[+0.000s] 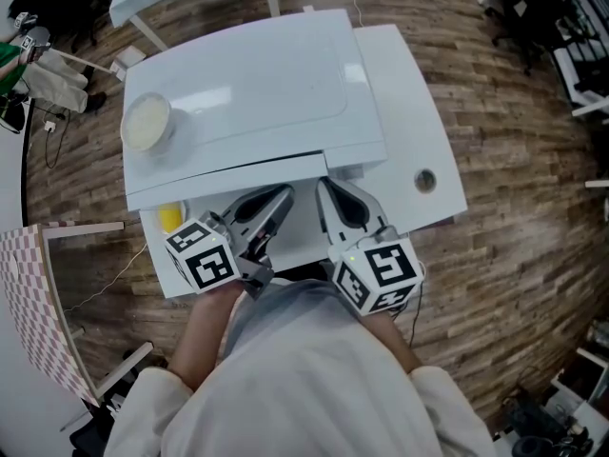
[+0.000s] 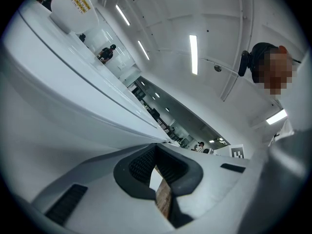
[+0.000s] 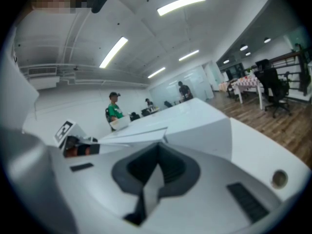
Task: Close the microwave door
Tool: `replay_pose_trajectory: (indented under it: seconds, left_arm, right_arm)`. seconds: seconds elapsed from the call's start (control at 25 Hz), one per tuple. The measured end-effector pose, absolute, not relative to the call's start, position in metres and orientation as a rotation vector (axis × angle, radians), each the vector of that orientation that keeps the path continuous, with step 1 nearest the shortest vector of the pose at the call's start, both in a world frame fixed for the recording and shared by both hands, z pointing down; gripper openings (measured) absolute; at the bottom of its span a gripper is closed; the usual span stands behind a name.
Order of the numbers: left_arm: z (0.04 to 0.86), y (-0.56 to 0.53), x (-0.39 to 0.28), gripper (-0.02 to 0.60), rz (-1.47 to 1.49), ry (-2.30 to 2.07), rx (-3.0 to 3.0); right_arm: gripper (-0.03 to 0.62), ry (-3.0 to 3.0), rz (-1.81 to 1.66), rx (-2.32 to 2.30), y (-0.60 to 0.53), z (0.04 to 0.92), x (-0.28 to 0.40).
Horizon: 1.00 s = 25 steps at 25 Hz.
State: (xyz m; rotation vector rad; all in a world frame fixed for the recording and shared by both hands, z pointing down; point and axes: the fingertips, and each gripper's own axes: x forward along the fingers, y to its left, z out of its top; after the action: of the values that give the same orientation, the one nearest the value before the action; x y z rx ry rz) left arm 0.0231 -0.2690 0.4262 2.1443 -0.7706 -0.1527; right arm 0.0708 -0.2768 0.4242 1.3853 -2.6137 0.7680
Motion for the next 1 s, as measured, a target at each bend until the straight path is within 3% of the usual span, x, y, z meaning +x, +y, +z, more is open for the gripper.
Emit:
replay_pose_trajectory:
  seconds: [1.0]
  left_arm:
    - [0.410, -0.251, 0.029, 0.014, -0.172, -0.847, 2.203]
  right_arm:
    - [0.023, -2.646, 0.685, 1.326, -0.258, 0.418, 0.077]
